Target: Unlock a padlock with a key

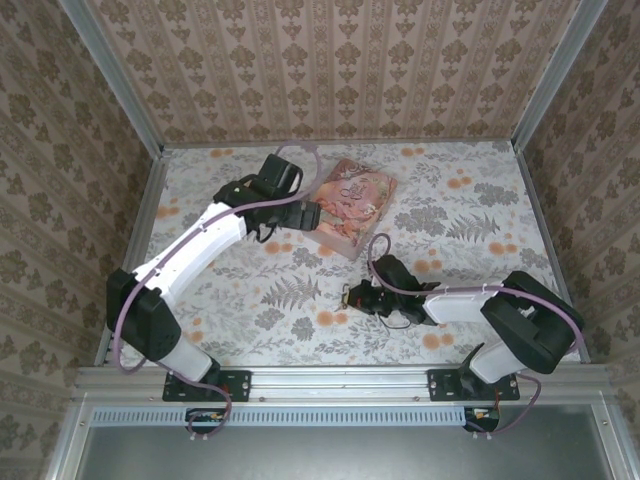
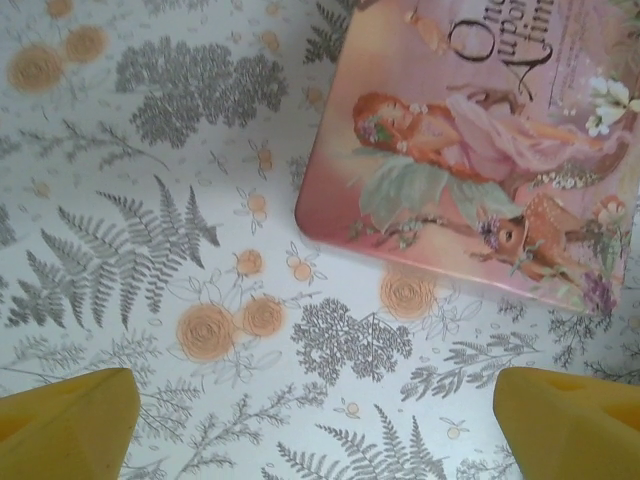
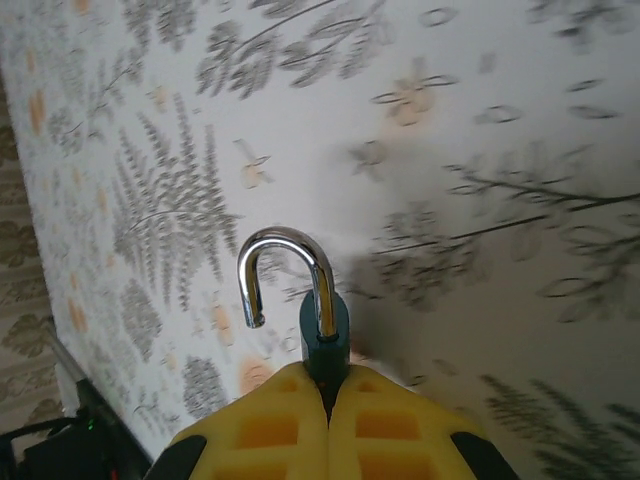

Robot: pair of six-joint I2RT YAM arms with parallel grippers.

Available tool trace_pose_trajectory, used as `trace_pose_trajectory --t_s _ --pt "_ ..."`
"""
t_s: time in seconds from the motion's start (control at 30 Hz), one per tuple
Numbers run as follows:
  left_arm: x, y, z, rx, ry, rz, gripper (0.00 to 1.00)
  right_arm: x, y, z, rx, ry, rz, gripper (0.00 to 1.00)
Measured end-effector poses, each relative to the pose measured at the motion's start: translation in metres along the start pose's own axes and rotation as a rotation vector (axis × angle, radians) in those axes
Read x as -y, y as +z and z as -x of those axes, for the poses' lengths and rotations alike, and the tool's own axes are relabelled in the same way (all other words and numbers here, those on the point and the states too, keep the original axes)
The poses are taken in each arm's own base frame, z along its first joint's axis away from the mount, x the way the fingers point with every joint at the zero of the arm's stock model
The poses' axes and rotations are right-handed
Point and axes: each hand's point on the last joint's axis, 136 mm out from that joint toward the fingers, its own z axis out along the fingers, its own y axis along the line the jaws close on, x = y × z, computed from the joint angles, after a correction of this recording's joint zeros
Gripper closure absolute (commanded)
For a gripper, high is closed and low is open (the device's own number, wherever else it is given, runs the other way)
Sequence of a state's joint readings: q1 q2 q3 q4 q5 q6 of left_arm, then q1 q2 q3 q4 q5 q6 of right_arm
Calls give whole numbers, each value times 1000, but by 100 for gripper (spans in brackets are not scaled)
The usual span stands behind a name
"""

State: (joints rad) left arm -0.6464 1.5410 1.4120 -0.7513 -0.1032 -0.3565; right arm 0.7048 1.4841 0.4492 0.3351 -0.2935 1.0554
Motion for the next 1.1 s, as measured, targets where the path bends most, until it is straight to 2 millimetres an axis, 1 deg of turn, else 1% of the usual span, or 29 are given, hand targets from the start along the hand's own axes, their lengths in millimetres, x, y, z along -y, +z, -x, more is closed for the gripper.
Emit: trace_pose_trajectory --t_s 0.03,0.1,0.13,0.17,0.23,0.27,0.33,0.37,0.47,0.57,0.63,0.67,0.73,0.8,0.9,1.0,1.1 --pt "-1 1 -6 -12 -8 -4 0 4 -1 3 7 13 -7 70" --pt "-2 4 -15 -33 -19 -9 0 11 -3 9 25 33 -18 51" --pt "-3 6 -20 -42 -30 -10 0 9 -6 14 35 38 -3 43" --pt "-4 6 -22 -47 -36 -12 0 6 -10 17 49 37 5 39" --pt "-8 3 -26 -48 -56 -14 0 4 -25 27 85 38 14 29" --pt "-11 1 -26 -43 -67 -14 0 2 -32 31 104 37 19 21" --pt "-20 -7 -22 -23 -101 -16 0 -3 -55 44 157 34 37 6" --pt "-27 -12 -19 -7 -120 -13 0 -6 -67 50 188 29 46 1" --pt "-51 -27 -9 53 -183 3 0 -13 -110 78 302 17 54 1" --pt "-83 -38 -2 125 -255 44 0 -20 -156 113 442 8 35 1" --pt "-109 -40 -4 172 -299 93 0 -23 -184 136 542 -12 -4 1" --pt "-121 -40 -6 197 -311 120 0 -23 -194 145 581 -24 -23 1" --pt "-143 -37 -17 241 -321 188 0 -21 -213 163 668 -54 -83 1" --pt "-157 -34 -25 284 -307 246 0 -13 -225 179 740 -73 -145 0" --pt "-181 -31 -30 351 -259 355 0 11 -235 202 829 -85 -274 1" --pt "-212 -32 -27 434 -231 459 0 34 -240 224 893 -106 -401 0" --pt "-247 -32 -35 480 -236 548 0 55 -243 240 931 -129 -518 0"
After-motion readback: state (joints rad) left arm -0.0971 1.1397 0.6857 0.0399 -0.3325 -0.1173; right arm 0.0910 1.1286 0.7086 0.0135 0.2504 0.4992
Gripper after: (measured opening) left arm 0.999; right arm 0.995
